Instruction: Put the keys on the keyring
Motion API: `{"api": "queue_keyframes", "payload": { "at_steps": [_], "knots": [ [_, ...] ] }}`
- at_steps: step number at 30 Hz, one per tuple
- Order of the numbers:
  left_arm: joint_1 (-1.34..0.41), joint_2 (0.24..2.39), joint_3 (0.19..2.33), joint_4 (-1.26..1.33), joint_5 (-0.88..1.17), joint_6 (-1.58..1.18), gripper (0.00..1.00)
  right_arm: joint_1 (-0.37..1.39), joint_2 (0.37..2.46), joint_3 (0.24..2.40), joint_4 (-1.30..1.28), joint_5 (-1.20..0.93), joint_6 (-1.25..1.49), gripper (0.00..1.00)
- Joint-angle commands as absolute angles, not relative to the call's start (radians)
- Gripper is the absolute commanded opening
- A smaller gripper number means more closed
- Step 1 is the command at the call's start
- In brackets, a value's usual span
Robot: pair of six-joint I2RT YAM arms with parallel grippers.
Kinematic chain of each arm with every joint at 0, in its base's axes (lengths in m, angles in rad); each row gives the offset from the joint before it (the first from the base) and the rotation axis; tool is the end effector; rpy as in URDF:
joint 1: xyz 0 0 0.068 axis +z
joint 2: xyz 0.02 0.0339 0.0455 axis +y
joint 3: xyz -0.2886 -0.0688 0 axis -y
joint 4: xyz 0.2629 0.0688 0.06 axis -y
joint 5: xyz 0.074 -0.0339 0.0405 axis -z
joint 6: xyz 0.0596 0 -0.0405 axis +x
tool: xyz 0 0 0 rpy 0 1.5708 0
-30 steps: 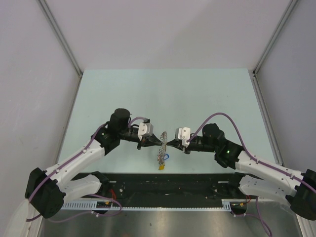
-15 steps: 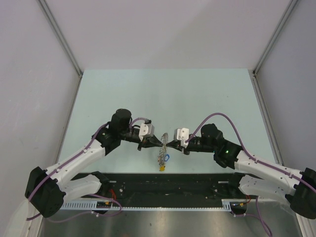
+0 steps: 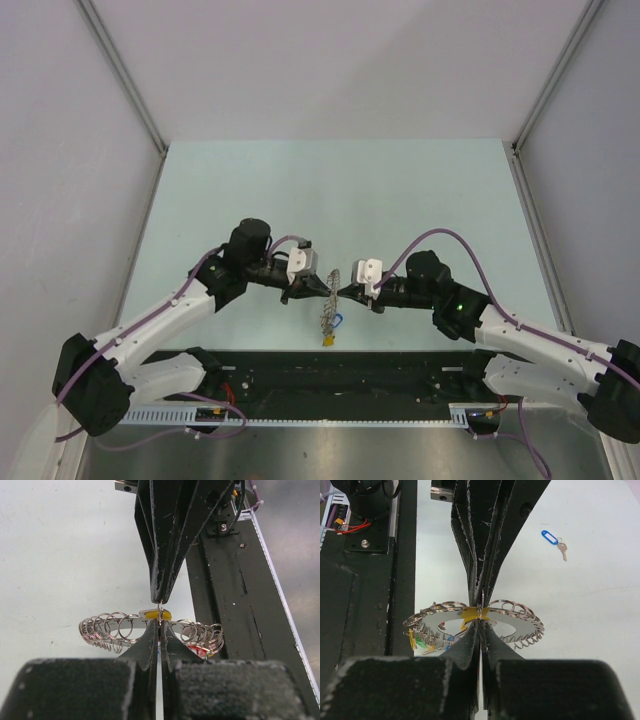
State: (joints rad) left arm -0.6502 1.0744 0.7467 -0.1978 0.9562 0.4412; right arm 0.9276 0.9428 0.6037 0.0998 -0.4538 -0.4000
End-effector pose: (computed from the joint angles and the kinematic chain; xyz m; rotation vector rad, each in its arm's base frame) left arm 0.1652 -0.1868 0.2851 1.5073 1.3625 -1.1204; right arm 0.1244 0.2095 0.2859 -1.3855 1.2340 0.7807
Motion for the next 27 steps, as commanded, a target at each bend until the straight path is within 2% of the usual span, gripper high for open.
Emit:
{"api": "queue_keyframes", "payload": {
  "at_steps": [1, 17, 27],
  "knots": [
    [-0.676, 1.072, 0.825, -0.193, 0.939, 0.44, 0.0, 0.956, 0.959, 0.664, 0.129, -0.446, -0.429, 0.0],
    [-0.713, 1.112, 0.903, -0.345, 0.851, 0.449, 0.0, 1.003, 1.057, 0.788, 0.005, -0.348, -0.485, 0.0],
    [-0.721, 1.085, 0.908, -0.328, 0.822, 0.396, 0.0, 1.055, 1.08, 0.833, -0.084, -0.252, -0.492, 0.0]
  ]
}}
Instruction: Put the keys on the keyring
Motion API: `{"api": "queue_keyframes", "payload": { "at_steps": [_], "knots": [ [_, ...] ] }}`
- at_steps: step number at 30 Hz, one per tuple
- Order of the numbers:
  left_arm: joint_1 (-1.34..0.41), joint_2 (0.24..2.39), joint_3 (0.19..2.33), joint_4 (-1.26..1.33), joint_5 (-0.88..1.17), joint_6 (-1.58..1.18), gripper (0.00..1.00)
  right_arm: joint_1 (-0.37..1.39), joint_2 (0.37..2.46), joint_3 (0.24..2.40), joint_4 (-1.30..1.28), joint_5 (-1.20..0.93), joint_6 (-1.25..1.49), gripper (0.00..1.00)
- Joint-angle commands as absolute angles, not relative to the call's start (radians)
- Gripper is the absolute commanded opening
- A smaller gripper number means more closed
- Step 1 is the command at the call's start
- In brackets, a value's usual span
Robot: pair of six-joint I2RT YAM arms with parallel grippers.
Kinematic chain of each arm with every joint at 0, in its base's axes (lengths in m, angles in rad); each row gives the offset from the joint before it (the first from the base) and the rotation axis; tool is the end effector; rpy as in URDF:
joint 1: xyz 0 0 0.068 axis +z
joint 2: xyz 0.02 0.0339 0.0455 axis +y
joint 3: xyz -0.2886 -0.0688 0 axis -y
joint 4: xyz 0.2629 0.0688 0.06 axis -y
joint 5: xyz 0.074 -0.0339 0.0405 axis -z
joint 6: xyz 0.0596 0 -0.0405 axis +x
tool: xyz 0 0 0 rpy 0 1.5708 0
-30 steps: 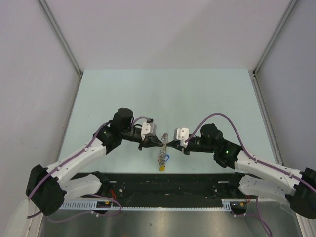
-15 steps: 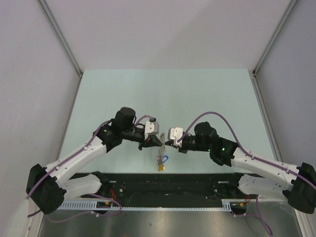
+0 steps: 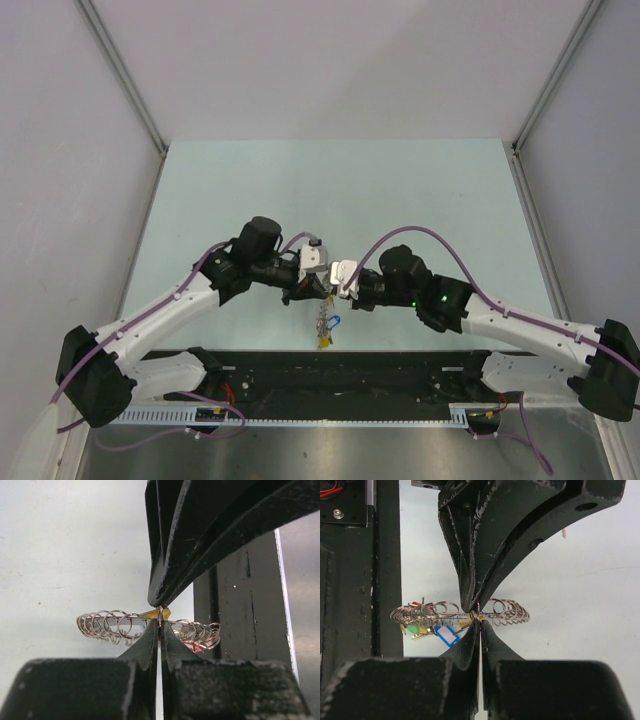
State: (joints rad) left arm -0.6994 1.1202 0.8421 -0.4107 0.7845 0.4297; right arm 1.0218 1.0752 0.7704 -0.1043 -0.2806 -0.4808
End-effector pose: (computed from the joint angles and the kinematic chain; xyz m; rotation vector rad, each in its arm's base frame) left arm 0.1667 -0.1953 0.2850 1.5193 1.6069 -1.0275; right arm 0.1278 0.2406 0.2935 -1.5071 1.3408 0.6257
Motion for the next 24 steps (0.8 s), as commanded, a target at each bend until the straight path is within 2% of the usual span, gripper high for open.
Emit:
{"api": "queue_keyframes", "payload": {
  "at_steps": [1, 14, 24],
  "knots": [
    [-0.721, 1.08, 0.908, -0.327, 0.818, 0.393, 0.0, 1.057, 1.078, 0.836, -0.089, -0.242, -0.492, 0.0],
    [-0.719, 1.075, 0.93, -0.347, 0.753, 0.327, 0.0, 1.135, 1.029, 0.838, -0.164, -0.104, -0.495, 0.0],
    [-0.692, 0.993, 0.888, -0.226, 0.749, 0.233, 0.0, 1.147, 1.017, 0.812, -0.147, -0.048, -0.471, 0.0]
  ]
}}
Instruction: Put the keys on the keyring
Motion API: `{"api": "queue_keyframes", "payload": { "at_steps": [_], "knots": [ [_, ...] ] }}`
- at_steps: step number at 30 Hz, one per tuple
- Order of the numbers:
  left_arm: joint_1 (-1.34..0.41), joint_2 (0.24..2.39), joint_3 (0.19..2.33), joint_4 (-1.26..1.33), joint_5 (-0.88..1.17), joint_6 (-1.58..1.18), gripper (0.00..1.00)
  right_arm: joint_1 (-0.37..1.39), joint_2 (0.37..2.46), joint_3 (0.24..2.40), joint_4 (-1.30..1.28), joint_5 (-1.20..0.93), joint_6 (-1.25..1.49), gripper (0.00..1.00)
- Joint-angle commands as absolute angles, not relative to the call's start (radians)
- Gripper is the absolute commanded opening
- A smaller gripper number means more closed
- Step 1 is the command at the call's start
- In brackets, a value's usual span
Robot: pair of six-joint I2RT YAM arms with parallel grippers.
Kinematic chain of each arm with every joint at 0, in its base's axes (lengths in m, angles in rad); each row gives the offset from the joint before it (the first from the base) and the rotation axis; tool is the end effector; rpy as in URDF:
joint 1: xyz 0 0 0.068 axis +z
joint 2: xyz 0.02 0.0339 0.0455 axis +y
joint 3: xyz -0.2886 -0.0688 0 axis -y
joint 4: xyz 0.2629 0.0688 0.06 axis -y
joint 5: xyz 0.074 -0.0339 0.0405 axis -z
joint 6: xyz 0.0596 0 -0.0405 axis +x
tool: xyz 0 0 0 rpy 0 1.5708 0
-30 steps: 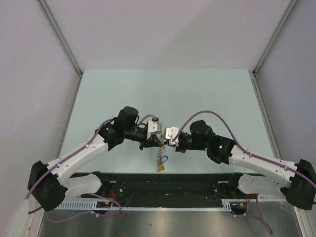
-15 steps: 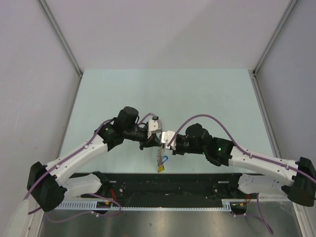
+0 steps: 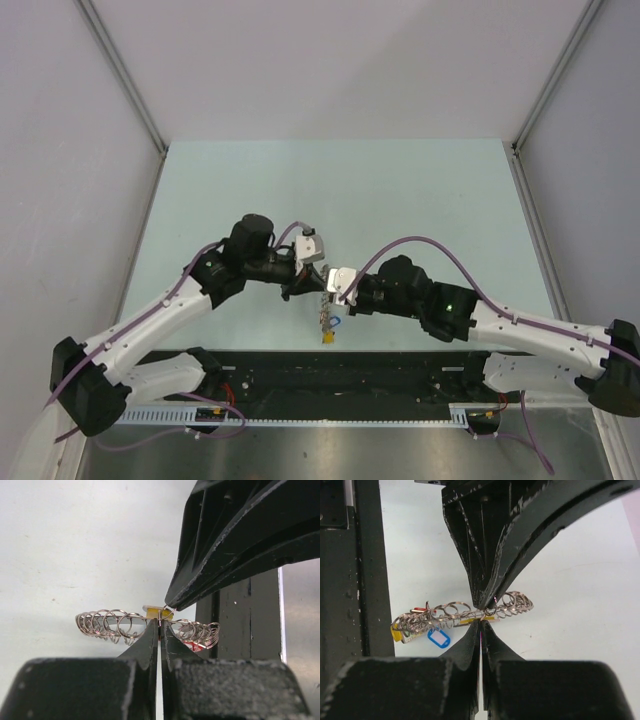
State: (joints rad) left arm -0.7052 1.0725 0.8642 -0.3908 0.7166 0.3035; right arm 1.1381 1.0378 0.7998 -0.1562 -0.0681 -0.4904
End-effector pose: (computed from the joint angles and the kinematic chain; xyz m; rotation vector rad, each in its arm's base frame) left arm 0.1649 -0.1918 0.3043 1.3968 1.6597 -1.0051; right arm 0.1079 0.2434 0.3071 -1.4827 1.3372 0.4882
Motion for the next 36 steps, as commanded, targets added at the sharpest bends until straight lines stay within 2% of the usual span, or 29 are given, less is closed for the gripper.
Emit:
{"api": "queue_keyframes", "payload": {
  "at_steps": [1, 16, 19, 23, 33, 36],
  "knots": [
    [-0.692, 0.986, 0.881, -0.21, 0.741, 0.227, 0.0, 1.147, 1.012, 0.801, -0.129, -0.048, -0.468, 0.0],
    [-0.692, 0.862, 0.755, 0.038, 0.71, 0.09, 0.0, 1.147, 0.95, 0.719, 0.031, -0.026, -0.422, 0.0],
    [-0.692, 0.874, 0.772, 0.022, 0.726, 0.112, 0.0, 1.146, 0.953, 0.713, 0.046, -0.023, -0.426, 0.04],
    [-0.692, 0.881, 0.767, 0.029, 0.747, 0.115, 0.01, 1.144, 0.951, 0.709, 0.052, -0.037, -0.426, 0.14],
    [-0.692, 0.881, 0.762, 0.026, 0.767, 0.124, 0.0, 1.117, 0.946, 0.696, 0.11, -0.012, -0.422, 0.22],
    [-0.692, 0.882, 0.759, 0.023, 0.762, 0.126, 0.0, 1.106, 0.939, 0.692, 0.124, -0.017, -0.414, 0.27]
  ]
}}
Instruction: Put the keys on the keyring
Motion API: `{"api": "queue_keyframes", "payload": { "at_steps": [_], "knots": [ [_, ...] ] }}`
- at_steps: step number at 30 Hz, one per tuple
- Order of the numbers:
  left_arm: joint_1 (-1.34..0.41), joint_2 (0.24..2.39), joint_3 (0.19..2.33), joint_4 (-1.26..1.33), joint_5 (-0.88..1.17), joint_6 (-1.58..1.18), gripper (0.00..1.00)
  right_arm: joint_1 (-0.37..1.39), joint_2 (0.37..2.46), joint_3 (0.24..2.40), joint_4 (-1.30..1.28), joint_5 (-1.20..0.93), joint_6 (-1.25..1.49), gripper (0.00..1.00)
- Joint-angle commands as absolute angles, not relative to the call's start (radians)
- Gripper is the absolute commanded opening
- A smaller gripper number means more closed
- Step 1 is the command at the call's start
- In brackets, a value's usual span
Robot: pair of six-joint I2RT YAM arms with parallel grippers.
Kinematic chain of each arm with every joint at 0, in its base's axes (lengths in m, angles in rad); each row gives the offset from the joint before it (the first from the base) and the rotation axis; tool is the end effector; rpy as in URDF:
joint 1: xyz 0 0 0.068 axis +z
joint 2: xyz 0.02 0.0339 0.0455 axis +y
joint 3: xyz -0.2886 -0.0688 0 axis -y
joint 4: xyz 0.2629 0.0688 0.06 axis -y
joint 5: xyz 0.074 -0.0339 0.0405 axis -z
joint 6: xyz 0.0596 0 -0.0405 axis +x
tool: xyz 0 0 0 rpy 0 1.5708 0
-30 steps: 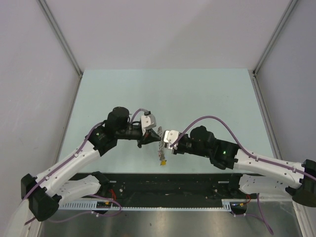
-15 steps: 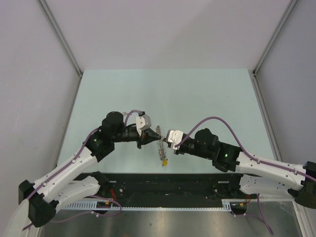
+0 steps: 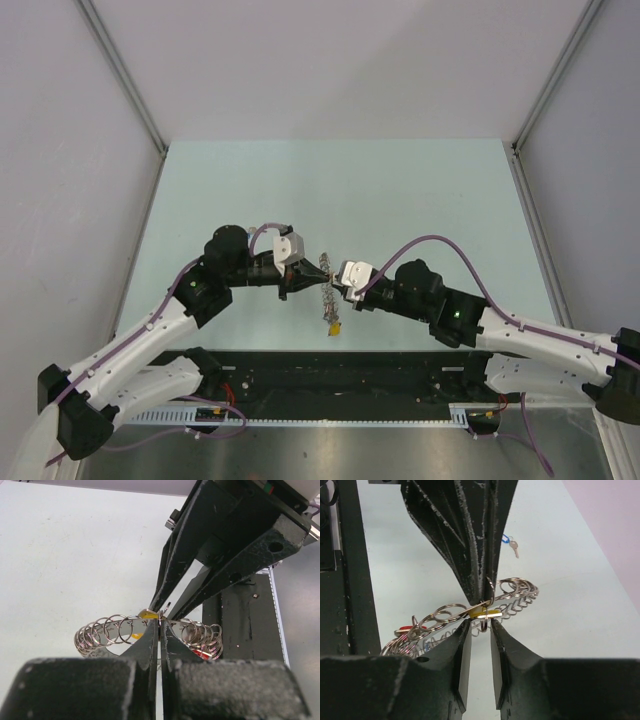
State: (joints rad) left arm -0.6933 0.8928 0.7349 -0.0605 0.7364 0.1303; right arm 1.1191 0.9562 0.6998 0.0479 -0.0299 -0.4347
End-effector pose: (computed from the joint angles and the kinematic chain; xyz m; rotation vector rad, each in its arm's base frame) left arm 0.1462 -0.1736 0.3306 1.2127 1.4051 -1.0523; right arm 0.1092 0.2291 0.3130 -1.2837 1.2744 0.5174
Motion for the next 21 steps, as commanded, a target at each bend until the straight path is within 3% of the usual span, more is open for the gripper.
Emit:
{"api": "queue_keyframes", "payload": {
  "at_steps": [1, 9, 21],
  "knots": [
    [-0.692, 0.882, 0.759, 0.025, 0.762, 0.126, 0.0, 1.106, 0.937, 0.693, 0.126, -0.02, -0.413, 0.28],
    [-0.692, 0.881, 0.753, 0.015, 0.756, 0.132, 0.0, 1.1, 0.933, 0.692, 0.15, -0.035, -0.403, 0.37],
    [-0.692, 0.868, 0.75, 0.008, 0.721, 0.137, 0.0, 1.101, 0.91, 0.693, 0.156, -0.043, -0.397, 0.38]
  ]
}}
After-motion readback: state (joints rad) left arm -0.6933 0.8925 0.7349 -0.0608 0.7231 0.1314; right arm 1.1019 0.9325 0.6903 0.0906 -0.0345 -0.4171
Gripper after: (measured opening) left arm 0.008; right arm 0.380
